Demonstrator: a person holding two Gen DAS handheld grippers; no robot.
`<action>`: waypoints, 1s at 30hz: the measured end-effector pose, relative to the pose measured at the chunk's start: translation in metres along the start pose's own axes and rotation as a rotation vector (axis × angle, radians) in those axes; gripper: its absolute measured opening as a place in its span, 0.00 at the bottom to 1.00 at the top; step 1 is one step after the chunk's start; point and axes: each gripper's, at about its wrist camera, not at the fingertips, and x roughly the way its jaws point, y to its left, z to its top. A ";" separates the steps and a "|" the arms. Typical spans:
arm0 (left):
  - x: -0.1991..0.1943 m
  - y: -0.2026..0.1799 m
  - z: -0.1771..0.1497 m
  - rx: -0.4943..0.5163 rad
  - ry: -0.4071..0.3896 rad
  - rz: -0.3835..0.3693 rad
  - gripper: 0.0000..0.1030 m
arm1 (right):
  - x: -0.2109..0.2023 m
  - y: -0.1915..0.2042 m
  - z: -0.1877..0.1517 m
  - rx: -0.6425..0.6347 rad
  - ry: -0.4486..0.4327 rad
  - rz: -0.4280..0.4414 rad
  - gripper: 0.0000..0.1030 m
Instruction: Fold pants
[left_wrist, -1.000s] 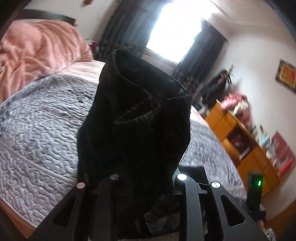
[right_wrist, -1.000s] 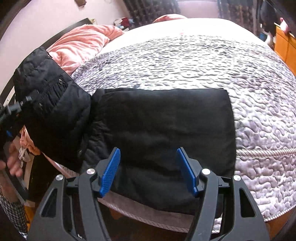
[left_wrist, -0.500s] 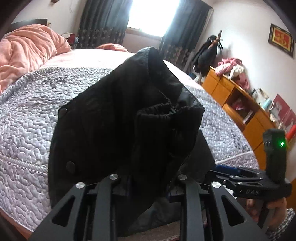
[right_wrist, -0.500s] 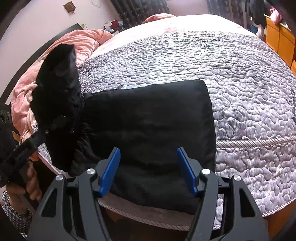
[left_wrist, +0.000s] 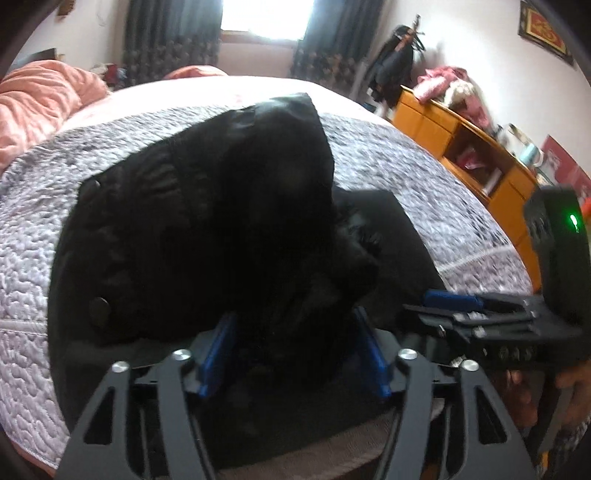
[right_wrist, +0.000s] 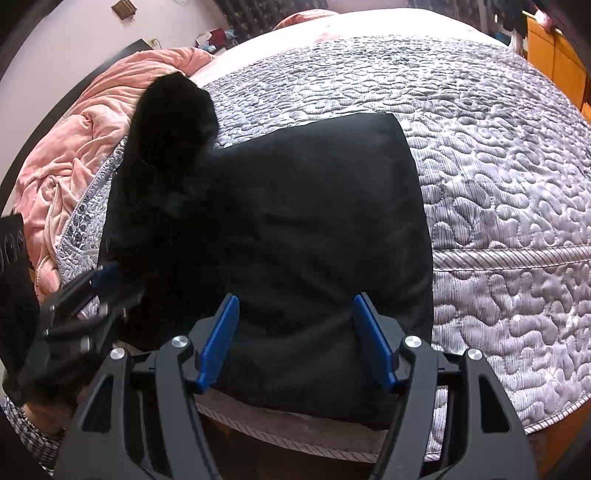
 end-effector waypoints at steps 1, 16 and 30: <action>-0.004 0.001 0.000 -0.012 0.011 -0.027 0.62 | -0.001 0.000 0.001 0.004 0.001 0.004 0.65; -0.046 0.133 -0.002 -0.359 0.037 0.196 0.85 | -0.024 0.067 0.055 -0.102 -0.034 0.057 0.88; -0.041 0.131 -0.011 -0.311 0.025 0.193 0.90 | 0.064 0.094 0.059 -0.164 0.140 -0.021 0.64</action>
